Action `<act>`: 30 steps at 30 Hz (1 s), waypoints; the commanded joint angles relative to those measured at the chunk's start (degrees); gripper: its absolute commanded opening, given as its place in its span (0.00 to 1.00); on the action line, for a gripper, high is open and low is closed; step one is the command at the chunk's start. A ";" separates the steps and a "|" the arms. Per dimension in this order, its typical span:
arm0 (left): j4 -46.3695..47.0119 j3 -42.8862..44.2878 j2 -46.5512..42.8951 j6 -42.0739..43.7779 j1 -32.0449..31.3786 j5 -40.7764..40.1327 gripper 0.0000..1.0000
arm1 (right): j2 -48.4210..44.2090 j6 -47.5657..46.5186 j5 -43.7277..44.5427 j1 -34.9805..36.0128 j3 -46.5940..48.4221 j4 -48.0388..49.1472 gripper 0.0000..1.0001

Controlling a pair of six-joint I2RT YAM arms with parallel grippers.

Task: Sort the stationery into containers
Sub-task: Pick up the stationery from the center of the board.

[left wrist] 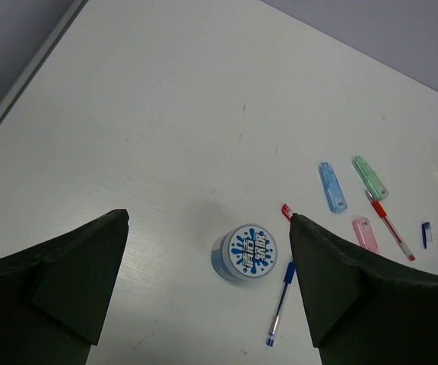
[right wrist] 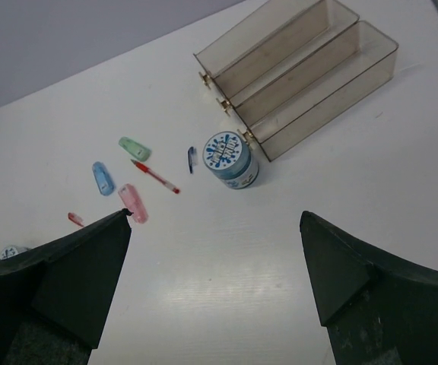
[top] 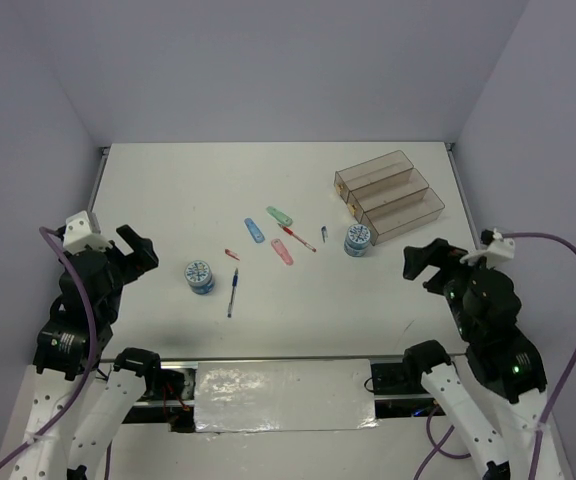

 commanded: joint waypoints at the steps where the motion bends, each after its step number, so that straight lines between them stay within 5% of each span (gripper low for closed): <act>1: 2.54 0.62 0.84 1.68 0.22 1.49 0.99 | 8.68 2.43 -4.48 -0.23 -2.19 10.04 1.00; 5: 2.63 0.54 0.40 1.85 0.22 1.84 0.99 | 28.58 3.83 -6.70 1.43 -2.03 16.92 1.00; 8: 2.63 0.36 0.05 1.85 0.22 1.76 0.99 | 42.82 4.18 4.86 8.46 4.29 16.67 1.00; 14: 2.63 0.27 0.57 2.12 0.13 2.46 0.99 | 62.02 4.01 9.74 9.70 14.49 15.70 1.00; 20: 2.98 0.10 0.84 2.38 -0.04 3.42 0.99 | 71.10 3.31 11.42 9.62 16.00 15.86 1.00; 30: 3.50 0.10 1.36 2.82 -0.04 4.74 0.99 | 73.48 2.08 7.64 6.80 13.36 20.62 1.00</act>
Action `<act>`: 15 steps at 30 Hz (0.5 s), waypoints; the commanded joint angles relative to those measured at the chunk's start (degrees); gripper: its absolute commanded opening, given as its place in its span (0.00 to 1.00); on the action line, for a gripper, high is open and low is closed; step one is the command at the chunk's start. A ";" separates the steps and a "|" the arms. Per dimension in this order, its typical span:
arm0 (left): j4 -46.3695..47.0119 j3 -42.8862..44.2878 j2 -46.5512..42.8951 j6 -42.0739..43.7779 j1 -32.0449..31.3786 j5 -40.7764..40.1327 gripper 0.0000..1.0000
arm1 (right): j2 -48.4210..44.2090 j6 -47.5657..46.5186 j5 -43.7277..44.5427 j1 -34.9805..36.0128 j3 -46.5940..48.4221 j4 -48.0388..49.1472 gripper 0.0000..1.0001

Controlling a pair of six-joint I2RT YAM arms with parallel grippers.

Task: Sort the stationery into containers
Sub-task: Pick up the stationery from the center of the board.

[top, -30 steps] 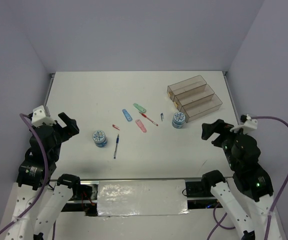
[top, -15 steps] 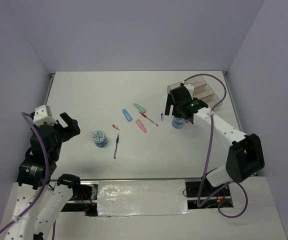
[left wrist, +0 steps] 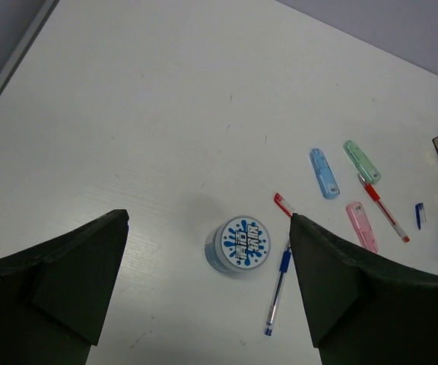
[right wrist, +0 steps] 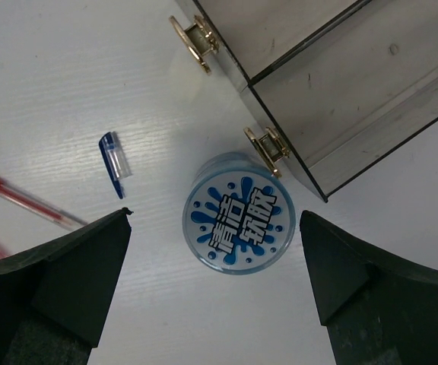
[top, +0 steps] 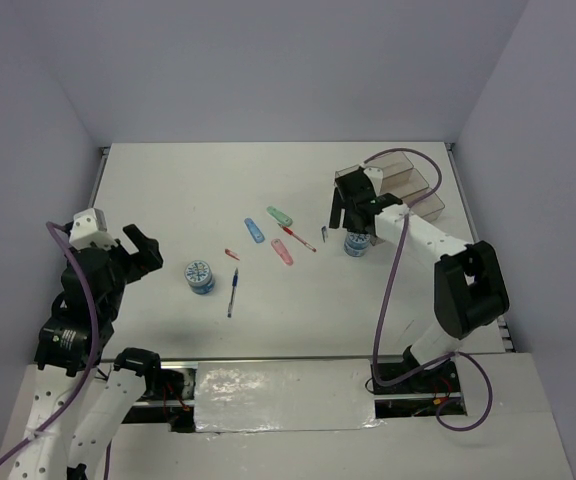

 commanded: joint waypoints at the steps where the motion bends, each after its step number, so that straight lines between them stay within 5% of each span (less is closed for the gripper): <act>1: 3.29 0.03 0.31 1.42 -0.04 1.33 0.99 | 0.45 -0.79 -0.25 -0.89 -0.56 3.44 1.00; 15: 3.46 -0.06 0.75 1.42 -0.04 1.77 0.99 | 1.16 -0.44 -2.18 -2.82 -5.66 7.21 1.00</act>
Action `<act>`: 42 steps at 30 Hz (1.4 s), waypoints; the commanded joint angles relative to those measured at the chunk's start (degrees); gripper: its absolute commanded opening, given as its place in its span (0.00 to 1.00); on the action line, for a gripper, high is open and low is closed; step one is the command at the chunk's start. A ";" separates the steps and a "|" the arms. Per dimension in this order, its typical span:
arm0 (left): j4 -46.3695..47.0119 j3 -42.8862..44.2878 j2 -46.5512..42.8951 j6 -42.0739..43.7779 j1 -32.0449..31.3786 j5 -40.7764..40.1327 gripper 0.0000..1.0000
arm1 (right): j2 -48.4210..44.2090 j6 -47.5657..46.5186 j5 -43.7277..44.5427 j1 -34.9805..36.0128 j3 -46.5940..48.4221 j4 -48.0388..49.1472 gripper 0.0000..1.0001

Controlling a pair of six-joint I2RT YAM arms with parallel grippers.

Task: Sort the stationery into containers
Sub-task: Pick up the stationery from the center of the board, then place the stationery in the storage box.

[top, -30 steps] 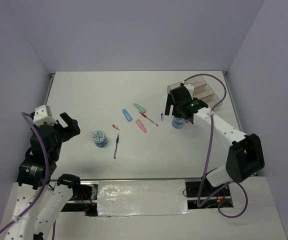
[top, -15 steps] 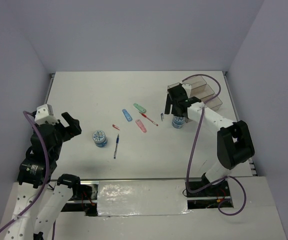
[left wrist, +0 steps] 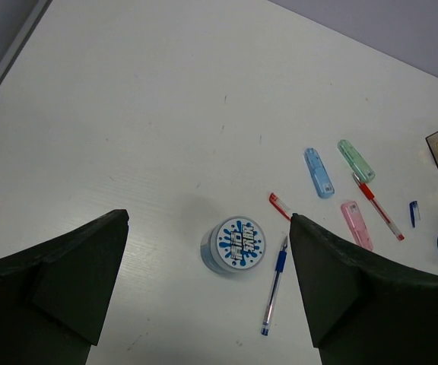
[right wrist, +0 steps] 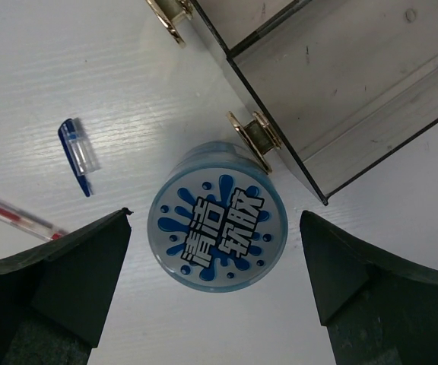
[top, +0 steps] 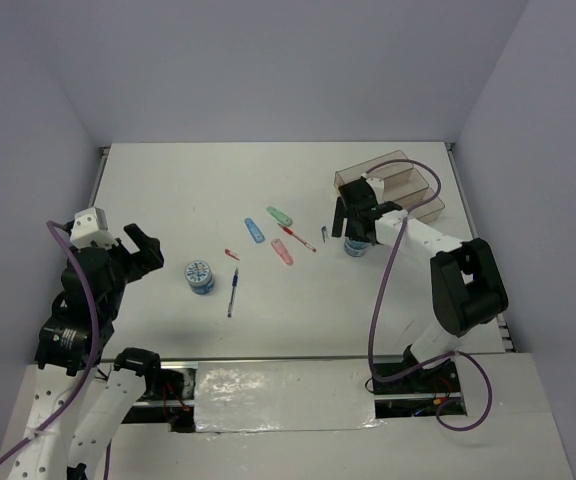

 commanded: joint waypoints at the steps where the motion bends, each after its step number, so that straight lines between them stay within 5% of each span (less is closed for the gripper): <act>1: 2.70 -0.06 0.38 1.44 -0.04 0.64 0.99 | 0.52 -0.09 -0.61 -1.38 -1.22 3.39 1.00; 7: 2.78 -0.06 0.56 1.53 -0.04 0.81 0.99 | 0.88 -1.23 -1.49 -1.82 -1.93 4.89 0.92; 12: 2.79 -0.06 0.91 1.53 -0.04 0.99 0.99 | 0.61 -2.63 -2.28 -2.17 -2.02 6.29 0.70; 15: 2.87 -0.06 1.08 1.53 -0.04 1.25 0.99 | 0.79 -3.60 -3.86 -2.35 -1.58 6.03 0.53; 19: 2.96 -0.06 1.61 1.62 -0.04 1.52 0.99 | -2.18 -4.22 -8.60 -2.09 -2.36 6.47 0.02; 23: 3.05 -0.06 1.96 1.79 -0.04 1.78 0.99 | -8.94 -5.97 -19.74 -2.09 -1.41 7.44 0.00; 28: 3.05 0.03 1.96 1.71 -0.04 1.60 0.99 | -11.87 -7.55 -23.57 -5.42 7.63 5.60 0.00; 42: 3.22 -0.23 0.82 1.97 -0.31 2.04 0.99 | 27.67 -16.08 -7.21 -15.62 56.86 0.05 0.00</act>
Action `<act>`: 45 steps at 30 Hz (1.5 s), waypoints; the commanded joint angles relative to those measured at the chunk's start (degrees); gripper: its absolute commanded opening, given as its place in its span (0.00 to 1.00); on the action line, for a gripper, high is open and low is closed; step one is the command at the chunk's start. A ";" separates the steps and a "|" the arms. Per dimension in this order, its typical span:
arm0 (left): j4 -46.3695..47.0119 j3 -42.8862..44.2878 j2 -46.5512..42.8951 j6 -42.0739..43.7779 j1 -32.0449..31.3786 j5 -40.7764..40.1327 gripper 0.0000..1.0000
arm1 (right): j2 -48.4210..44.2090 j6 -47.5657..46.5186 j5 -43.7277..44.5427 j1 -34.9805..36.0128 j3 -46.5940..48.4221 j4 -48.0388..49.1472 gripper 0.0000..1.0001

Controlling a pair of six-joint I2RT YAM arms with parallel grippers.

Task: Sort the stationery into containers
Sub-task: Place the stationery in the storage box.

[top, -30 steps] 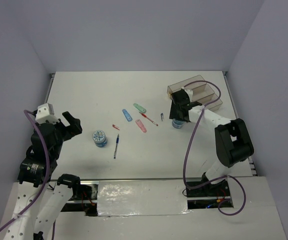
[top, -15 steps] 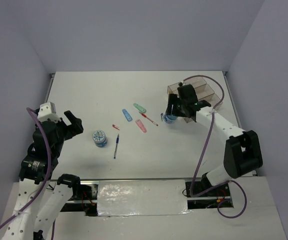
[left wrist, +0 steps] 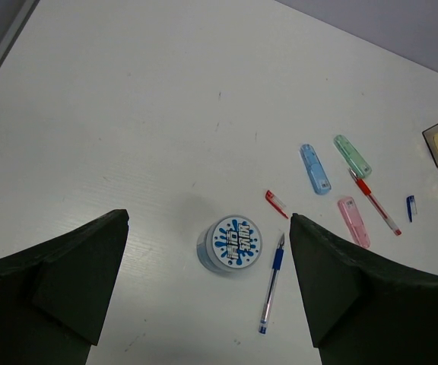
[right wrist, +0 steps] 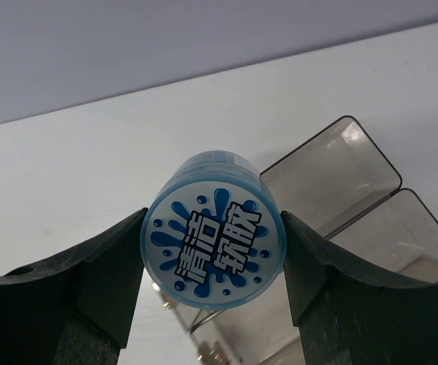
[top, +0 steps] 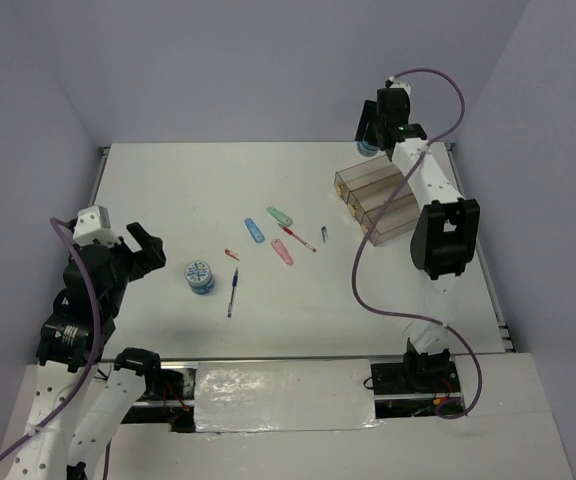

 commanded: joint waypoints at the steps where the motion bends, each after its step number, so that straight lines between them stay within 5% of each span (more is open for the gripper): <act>1: 2.72 -0.08 0.12 1.93 -0.33 1.21 0.99 | 4.36 -2.79 4.05 -1.07 7.58 0.31 0.00; 13: 2.90 -0.17 0.12 2.10 -0.85 2.36 0.99 | 7.10 -5.43 5.54 -3.97 4.79 7.08 0.00; 27: 2.72 -0.17 -0.05 2.10 -1.65 2.27 0.99 | 9.46 -3.23 3.09 -7.04 4.95 3.57 0.00; 30: 2.72 -0.17 -0.14 2.10 -1.73 2.18 0.99 | 10.96 -3.06 3.17 -6.96 7.05 1.91 0.12; 38: 2.72 -0.26 -0.05 2.10 -2.09 2.09 0.99 | 12.81 -2.18 2.29 -7.22 8.91 0.32 0.13; 45: 2.72 -0.34 -0.41 2.02 -2.17 2.09 0.99 | 9.30 -1.13 1.77 -7.04 5.57 0.93 0.62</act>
